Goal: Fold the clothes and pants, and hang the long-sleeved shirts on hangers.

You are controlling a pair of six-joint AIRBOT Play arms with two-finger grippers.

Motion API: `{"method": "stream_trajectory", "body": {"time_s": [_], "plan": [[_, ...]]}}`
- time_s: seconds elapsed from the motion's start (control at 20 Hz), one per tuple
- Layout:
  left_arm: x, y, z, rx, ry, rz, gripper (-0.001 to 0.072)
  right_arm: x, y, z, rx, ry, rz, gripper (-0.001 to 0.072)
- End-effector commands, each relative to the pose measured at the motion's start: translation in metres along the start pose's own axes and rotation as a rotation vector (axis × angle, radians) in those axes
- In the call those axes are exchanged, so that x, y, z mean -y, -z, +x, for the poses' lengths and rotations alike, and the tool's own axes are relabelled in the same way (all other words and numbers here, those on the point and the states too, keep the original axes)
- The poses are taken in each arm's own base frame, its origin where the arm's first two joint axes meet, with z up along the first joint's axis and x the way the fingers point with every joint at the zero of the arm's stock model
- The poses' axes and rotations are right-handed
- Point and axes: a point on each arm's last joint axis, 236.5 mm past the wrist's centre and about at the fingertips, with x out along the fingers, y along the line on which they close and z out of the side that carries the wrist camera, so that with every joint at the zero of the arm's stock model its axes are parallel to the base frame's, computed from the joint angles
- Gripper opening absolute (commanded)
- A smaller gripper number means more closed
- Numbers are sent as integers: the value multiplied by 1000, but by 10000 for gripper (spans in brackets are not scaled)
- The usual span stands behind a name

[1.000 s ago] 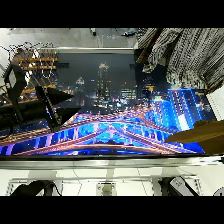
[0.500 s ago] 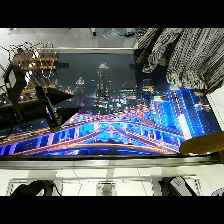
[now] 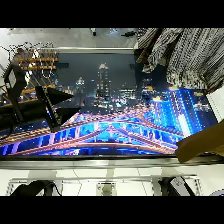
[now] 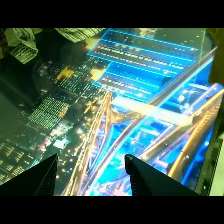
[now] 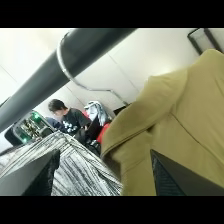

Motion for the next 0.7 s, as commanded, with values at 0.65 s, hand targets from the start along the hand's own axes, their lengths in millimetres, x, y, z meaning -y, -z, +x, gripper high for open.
{"method": "stream_trajectory", "body": {"time_s": [0.65], "plan": [[-149, -55, -61, 271, -682, -46, 502, -257, 284, -153, -838, -1168, -261, 576]]}}
